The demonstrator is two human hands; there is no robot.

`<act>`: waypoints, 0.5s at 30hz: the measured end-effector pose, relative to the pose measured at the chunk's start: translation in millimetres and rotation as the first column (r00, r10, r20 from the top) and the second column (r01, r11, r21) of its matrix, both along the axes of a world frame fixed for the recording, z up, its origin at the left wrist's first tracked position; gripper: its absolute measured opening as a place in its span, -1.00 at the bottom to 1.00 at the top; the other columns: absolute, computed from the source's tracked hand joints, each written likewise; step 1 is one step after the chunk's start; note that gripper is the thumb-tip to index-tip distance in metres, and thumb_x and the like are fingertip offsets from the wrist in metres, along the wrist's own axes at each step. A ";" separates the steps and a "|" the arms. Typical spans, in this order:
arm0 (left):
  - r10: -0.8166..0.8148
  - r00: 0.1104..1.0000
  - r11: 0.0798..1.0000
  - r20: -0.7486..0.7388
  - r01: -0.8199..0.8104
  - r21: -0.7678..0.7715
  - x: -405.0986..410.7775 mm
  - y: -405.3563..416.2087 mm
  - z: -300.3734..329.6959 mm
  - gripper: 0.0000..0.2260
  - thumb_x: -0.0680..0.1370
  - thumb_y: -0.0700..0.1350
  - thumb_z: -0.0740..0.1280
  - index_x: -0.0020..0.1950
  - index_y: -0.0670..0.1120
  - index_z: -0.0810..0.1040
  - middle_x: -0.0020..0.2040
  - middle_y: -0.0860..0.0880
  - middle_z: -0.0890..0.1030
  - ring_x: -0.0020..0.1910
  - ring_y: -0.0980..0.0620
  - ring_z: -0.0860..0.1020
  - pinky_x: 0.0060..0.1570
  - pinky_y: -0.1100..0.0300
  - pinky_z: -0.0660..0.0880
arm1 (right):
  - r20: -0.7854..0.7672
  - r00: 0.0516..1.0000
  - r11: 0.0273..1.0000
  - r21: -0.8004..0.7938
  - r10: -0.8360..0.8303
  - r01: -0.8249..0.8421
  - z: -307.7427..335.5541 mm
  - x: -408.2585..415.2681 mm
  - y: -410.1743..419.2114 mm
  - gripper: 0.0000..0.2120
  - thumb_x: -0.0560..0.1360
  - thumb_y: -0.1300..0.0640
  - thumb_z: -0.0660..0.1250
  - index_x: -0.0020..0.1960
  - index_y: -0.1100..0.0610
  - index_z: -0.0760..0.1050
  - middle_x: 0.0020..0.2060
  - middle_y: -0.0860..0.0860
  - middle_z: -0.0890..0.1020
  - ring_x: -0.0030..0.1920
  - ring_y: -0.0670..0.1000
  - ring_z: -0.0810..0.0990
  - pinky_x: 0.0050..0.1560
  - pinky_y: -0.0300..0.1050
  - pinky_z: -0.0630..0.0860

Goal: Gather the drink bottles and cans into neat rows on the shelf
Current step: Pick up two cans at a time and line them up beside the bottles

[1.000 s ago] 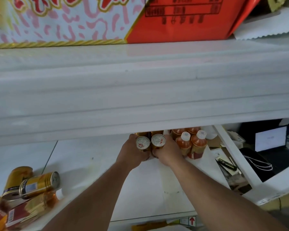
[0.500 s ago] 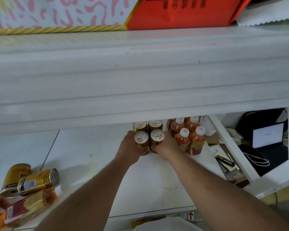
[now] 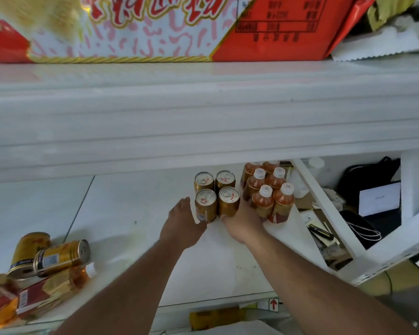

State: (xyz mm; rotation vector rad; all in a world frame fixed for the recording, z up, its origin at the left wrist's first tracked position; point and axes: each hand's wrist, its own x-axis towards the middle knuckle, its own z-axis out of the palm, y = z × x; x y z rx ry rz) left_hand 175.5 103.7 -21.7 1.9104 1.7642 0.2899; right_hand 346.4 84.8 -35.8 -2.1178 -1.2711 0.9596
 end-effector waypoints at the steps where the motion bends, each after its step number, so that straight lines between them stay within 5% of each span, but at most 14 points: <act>1: -0.023 0.999 1.000 -0.048 0.022 -0.004 -2.4 -3.2 0.3 -0.22 0.53 0.16 0.33 0.61 -0.10 0.05 0.60 -0.07 0.15 0.56 -0.09 0.13 0.44 0.01 0.24 | -0.003 1.000 1.000 0.004 0.012 -0.012 6.5 -3.9 -9.0 -0.43 0.52 -0.04 0.38 0.47 0.03 0.33 0.35 0.04 0.53 0.32 0.11 0.52 0.16 -0.11 0.43; 5: -0.086 0.974 0.996 -0.208 0.082 -0.029 -12.1 -17.8 -0.4 -0.26 0.56 0.22 0.24 0.61 -0.10 0.07 0.62 -0.10 0.04 0.59 -0.10 0.03 0.50 -0.03 0.14 | 0.105 0.978 0.980 -0.108 0.179 -0.168 25.4 -17.1 -45.8 -0.44 0.63 -0.07 0.26 0.55 0.11 0.25 0.47 0.10 0.43 0.43 0.14 0.44 0.27 -0.07 0.40; 11: -0.090 0.955 0.996 -0.284 0.090 -0.012 -21.3 -48.4 8.7 -0.30 0.54 0.25 0.22 0.57 -0.07 0.18 0.59 -0.09 0.16 0.56 -0.09 0.13 0.47 -0.04 0.17 | 0.335 0.849 0.913 -0.166 0.408 -0.373 37.1 -27.6 -69.2 -0.37 0.61 -0.23 0.24 0.54 0.10 0.25 0.47 0.10 0.41 0.45 0.13 0.39 0.38 0.05 0.43; 15: -0.021 0.963 1.000 -0.270 0.026 0.012 -26.3 -74.3 17.9 -0.30 0.53 0.24 0.23 0.58 -0.06 0.16 0.58 -0.09 0.19 0.55 -0.10 0.17 0.48 -0.04 0.19 | 0.423 0.749 0.857 -0.179 0.511 -0.484 41.5 -26.4 -81.9 -0.27 0.62 -0.26 0.18 0.63 0.13 0.13 0.61 0.11 0.20 0.61 0.15 0.12 0.55 0.09 0.20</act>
